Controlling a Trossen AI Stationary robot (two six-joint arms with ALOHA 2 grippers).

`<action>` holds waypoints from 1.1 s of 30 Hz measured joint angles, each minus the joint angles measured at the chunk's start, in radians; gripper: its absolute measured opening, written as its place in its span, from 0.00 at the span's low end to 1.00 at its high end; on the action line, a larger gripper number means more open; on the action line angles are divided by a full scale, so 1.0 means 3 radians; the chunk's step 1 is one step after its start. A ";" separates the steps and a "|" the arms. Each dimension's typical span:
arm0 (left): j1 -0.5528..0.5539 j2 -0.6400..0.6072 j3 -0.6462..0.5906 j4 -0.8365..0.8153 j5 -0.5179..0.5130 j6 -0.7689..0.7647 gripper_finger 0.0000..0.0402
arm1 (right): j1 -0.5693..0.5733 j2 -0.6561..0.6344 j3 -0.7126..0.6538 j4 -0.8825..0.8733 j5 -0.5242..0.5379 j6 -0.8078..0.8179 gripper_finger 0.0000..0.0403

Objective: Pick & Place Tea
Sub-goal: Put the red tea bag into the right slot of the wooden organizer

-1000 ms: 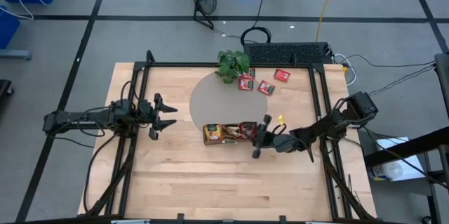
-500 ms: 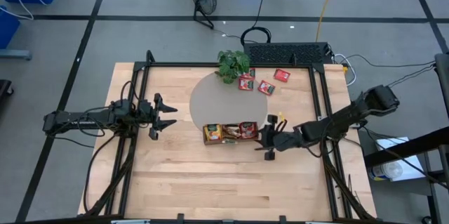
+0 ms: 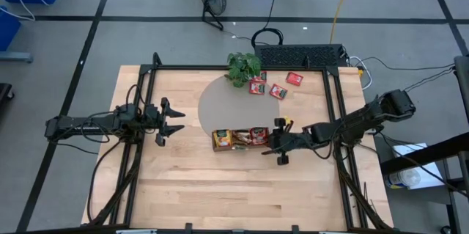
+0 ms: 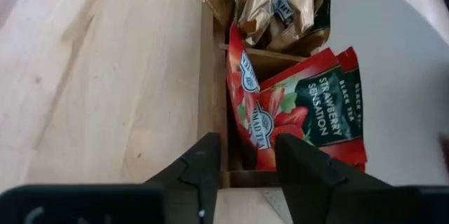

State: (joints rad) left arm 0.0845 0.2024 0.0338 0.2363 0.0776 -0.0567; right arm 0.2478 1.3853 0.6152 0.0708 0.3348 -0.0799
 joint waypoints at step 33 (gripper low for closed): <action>0.0001 0.0001 0.0000 0.0000 0.0001 -0.0001 0.53 | -0.0262 0.0742 0.2544 -0.3355 -0.0770 0.0044 0.00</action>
State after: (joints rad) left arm 0.0848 0.2028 0.0338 0.2363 0.0780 -0.0570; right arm 0.1692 1.6080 1.3782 -0.9358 0.1039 -0.0668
